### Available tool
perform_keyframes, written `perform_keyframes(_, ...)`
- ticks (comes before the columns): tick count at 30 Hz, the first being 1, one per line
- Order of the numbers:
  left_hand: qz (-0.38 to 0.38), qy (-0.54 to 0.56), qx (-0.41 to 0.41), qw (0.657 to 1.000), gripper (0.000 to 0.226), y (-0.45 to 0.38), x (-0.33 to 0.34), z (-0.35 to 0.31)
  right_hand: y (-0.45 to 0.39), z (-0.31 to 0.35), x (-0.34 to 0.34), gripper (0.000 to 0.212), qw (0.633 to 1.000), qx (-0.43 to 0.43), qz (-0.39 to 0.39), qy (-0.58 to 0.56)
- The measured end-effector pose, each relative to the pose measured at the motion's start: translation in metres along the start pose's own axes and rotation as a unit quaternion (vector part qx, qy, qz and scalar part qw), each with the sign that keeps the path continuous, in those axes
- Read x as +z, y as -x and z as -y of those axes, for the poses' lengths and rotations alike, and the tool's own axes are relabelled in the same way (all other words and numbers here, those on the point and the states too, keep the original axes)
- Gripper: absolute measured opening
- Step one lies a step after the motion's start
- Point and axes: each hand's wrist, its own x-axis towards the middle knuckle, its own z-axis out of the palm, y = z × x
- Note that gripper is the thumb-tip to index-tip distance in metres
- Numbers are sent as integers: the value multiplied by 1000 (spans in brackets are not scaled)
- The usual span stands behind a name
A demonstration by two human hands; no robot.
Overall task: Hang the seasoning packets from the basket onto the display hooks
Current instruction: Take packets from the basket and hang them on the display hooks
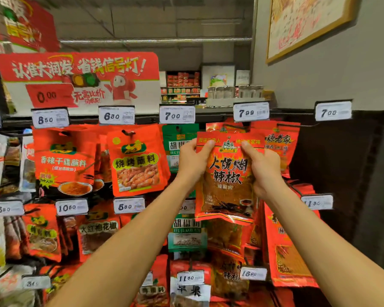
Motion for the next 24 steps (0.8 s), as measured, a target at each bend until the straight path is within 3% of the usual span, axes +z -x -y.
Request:
perform_keyframes(6,-19,14,-11,1000,16,-13,43,-11,-30,14,-27,21,999,-30,-30,8)
perform_keyframes(10,-58,-7,-25,998,42,-26,61,-22,-49,27,-30,24,999,-24,-36,15)
perform_keyframes(13,-87,-18,-32,996,54,-33,66,-26,-57,31,-28,13,1000,-14,-20,11)
perform_keyframes(24,-127,-37,-107,985,22,-42,74,-18,-68,27,-27,24,998,15,-31,43)
